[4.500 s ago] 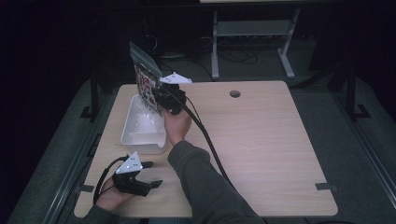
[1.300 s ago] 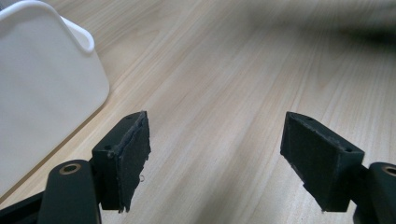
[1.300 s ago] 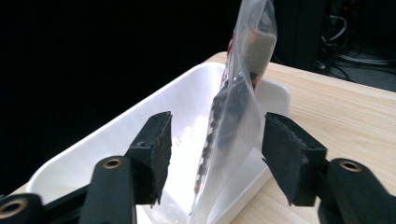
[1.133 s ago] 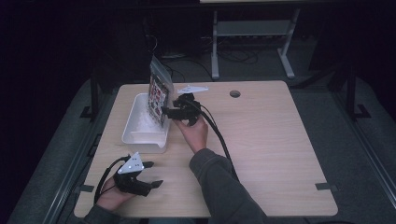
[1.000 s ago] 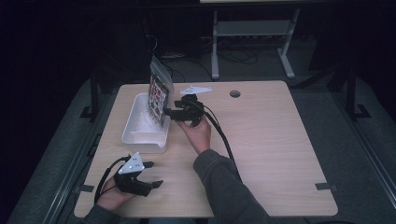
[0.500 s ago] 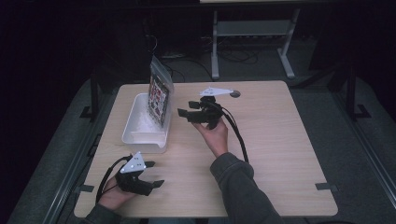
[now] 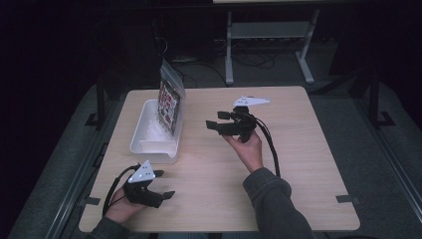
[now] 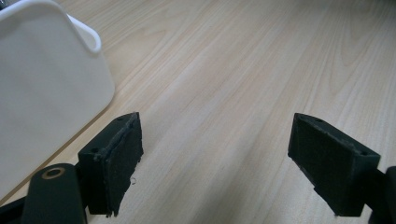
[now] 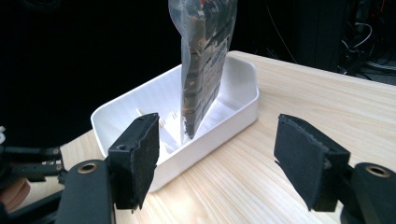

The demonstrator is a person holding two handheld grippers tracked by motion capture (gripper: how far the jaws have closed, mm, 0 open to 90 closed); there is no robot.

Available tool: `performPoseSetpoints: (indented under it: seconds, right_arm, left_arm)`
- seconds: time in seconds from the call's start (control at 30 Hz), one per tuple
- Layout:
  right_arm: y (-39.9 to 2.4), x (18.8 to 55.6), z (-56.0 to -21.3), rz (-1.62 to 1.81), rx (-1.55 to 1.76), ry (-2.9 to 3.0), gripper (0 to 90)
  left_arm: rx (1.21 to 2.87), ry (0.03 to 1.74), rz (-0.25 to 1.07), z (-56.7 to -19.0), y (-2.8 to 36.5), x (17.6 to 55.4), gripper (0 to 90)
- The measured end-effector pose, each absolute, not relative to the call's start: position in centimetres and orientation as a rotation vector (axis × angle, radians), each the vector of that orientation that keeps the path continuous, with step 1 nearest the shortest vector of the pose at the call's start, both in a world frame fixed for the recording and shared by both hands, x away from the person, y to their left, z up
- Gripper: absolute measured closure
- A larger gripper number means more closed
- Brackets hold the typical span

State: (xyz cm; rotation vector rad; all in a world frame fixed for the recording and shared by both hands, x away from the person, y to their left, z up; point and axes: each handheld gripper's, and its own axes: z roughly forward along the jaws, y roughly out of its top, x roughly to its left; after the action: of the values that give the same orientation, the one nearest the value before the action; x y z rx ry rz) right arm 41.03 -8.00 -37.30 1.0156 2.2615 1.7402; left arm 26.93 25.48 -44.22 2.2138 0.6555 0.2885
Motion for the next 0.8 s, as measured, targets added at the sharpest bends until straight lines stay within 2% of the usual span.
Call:
performPoseSetpoints:
  seconds: [0.8]
  right_arm:
    - [-14.4, 37.9, -37.3, 1.687, 0.994, 2.289, 29.3]
  left_arm:
    - [2.230, 0.636, 0.276, -44.3, 25.1, 26.9, 17.3]
